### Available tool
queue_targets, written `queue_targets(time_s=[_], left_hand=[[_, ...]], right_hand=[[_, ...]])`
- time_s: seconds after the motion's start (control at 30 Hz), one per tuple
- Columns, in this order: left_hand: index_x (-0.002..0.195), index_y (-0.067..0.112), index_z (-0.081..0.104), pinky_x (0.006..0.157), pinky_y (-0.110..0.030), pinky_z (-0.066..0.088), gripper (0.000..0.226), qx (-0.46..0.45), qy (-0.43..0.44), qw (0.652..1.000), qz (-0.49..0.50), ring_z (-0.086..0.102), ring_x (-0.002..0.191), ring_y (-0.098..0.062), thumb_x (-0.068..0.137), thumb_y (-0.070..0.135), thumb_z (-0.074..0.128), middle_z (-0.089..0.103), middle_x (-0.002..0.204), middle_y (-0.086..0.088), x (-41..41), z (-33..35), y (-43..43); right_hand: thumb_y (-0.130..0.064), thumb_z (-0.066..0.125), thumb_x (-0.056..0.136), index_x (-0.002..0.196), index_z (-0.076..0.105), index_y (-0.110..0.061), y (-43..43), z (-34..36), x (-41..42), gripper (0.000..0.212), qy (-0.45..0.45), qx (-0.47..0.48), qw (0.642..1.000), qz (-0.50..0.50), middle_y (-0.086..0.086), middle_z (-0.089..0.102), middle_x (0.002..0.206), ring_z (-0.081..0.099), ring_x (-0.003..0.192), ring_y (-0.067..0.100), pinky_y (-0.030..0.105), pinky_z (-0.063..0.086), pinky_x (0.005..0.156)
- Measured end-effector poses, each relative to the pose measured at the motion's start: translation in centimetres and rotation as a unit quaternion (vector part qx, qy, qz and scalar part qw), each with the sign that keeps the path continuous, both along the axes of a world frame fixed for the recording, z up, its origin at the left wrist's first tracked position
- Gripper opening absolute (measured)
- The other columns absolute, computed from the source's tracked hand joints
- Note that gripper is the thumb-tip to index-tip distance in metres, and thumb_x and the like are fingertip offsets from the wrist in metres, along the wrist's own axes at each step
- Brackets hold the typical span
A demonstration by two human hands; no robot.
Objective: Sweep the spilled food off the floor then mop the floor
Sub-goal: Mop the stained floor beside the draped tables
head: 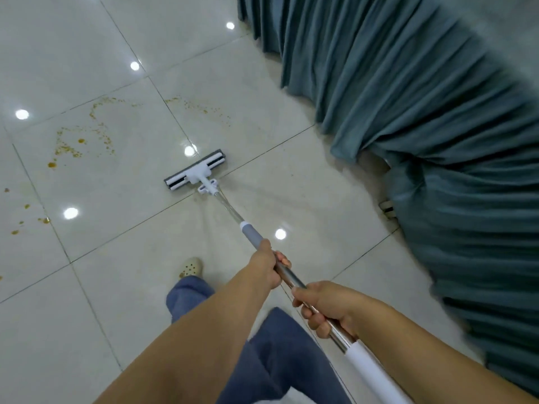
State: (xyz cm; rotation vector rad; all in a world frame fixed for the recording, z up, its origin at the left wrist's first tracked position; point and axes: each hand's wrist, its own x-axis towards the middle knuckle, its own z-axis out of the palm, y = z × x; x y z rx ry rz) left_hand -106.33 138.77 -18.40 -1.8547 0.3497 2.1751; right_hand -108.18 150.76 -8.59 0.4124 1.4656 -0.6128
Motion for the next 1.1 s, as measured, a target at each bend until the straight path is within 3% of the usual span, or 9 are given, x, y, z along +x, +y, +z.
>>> queue_targets(time_s=[0.1,0.2,0.33,0.47,0.77,1.1], left_hand=[[0.06,0.012,0.039,0.03,-0.011,0.033,0.043,0.012,-0.002,1.0,0.016,0.031,0.04,-0.015,0.096,0.035,0.049,0.034,0.031,-0.001,0.8,1.4,5.1],[0.062,0.012,0.041,0.03,-0.012,0.032,0.041,0.008,0.0,1.0,0.028,0.031,0.041,-0.013,0.095,0.034,0.051,0.036,0.04,-0.001,0.8,2.1,6.8],[0.066,0.011,0.041,0.03,-0.014,0.032,0.038,-0.01,0.006,0.999,0.042,0.031,0.042,-0.012,0.096,0.034,0.049,0.035,0.05,-0.001,-1.0,1.6,4.2],[0.068,0.011,0.042,0.031,-0.013,0.033,0.037,-0.014,0.011,0.998,0.055,0.031,0.038,-0.01,0.095,0.034,0.051,0.036,0.036,0.0,-3.5,1.3,0.8],[0.067,0.012,0.039,0.031,-0.012,0.033,0.038,-0.053,0.019,0.996,0.067,0.032,0.03,-0.01,0.096,0.034,0.048,0.037,0.049,-0.001,-11.8,-2.0,-14.4],[0.064,0.011,0.036,0.037,-0.017,0.031,0.042,-0.108,0.024,0.992,0.056,0.033,0.019,-0.012,0.098,0.035,0.043,0.036,0.027,0.001,-24.0,-4.1,-37.1]], right_hand=[[-0.03,0.051,0.098,0.091,0.054,-0.009,4.6,2.0,0.6,0.022,0.0,0.019,1.0,0.016,0.001,0.047,0.057,0.036,0.041,0.008,0.018,0.034,0.037],[-0.03,0.052,0.097,0.093,0.054,-0.009,6.0,2.7,0.3,0.021,-0.009,0.03,0.999,0.012,0.0,0.046,0.056,0.036,0.041,0.008,0.018,0.034,0.037],[-0.03,0.053,0.097,0.09,0.054,-0.01,3.3,2.2,-1.7,0.022,-0.014,0.018,1.0,0.018,-0.001,0.046,0.055,0.036,0.038,0.007,0.017,0.034,0.035],[-0.031,0.054,0.096,0.088,0.054,-0.01,-0.2,1.8,-4.4,0.022,-0.024,0.017,1.0,0.011,-0.001,0.046,0.054,0.036,0.036,0.006,0.016,0.035,0.034],[-0.03,0.051,0.098,0.078,0.052,-0.009,-14.7,-1.6,-12.3,0.029,-0.015,-0.029,0.999,-0.019,-0.001,0.044,0.055,0.033,0.036,0.005,0.015,0.03,0.035],[-0.027,0.054,0.096,0.075,0.049,-0.008,-37.1,-5.4,-24.4,0.029,-0.026,-0.06,0.997,-0.052,0.0,0.043,0.054,0.033,0.03,0.004,0.012,0.029,0.031]])
